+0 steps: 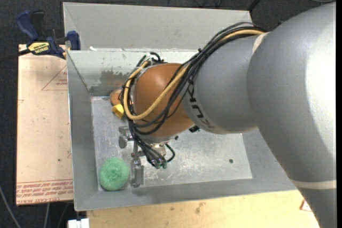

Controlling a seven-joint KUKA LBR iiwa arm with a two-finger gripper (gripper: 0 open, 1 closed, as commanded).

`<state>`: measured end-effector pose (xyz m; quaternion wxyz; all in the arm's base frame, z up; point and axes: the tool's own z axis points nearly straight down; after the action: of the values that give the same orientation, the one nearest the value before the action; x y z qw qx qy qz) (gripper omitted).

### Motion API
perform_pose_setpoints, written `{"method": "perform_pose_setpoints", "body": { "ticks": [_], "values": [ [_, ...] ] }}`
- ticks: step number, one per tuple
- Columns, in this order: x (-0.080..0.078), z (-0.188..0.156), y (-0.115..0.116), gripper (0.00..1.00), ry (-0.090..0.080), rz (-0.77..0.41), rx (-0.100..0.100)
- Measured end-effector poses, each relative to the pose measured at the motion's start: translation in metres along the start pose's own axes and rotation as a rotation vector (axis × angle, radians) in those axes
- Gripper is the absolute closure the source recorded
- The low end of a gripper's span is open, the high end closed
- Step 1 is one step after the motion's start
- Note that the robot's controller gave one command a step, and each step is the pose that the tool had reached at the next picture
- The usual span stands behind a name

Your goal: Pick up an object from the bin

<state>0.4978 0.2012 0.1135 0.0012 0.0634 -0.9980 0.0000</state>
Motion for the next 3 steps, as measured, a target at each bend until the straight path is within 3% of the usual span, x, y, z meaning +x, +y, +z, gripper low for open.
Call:
{"method": "perform_pose_setpoints", "body": {
  "ticks": [1,2,3],
  "values": [
    [0.003,0.009,0.002,0.00,0.000,-0.057,0.000],
    [0.006,0.029,0.002,0.00,-0.002,0.065,-0.002],
    [-0.006,0.044,0.043,1.00,-0.003,-0.145,-0.001]
  ]
}}
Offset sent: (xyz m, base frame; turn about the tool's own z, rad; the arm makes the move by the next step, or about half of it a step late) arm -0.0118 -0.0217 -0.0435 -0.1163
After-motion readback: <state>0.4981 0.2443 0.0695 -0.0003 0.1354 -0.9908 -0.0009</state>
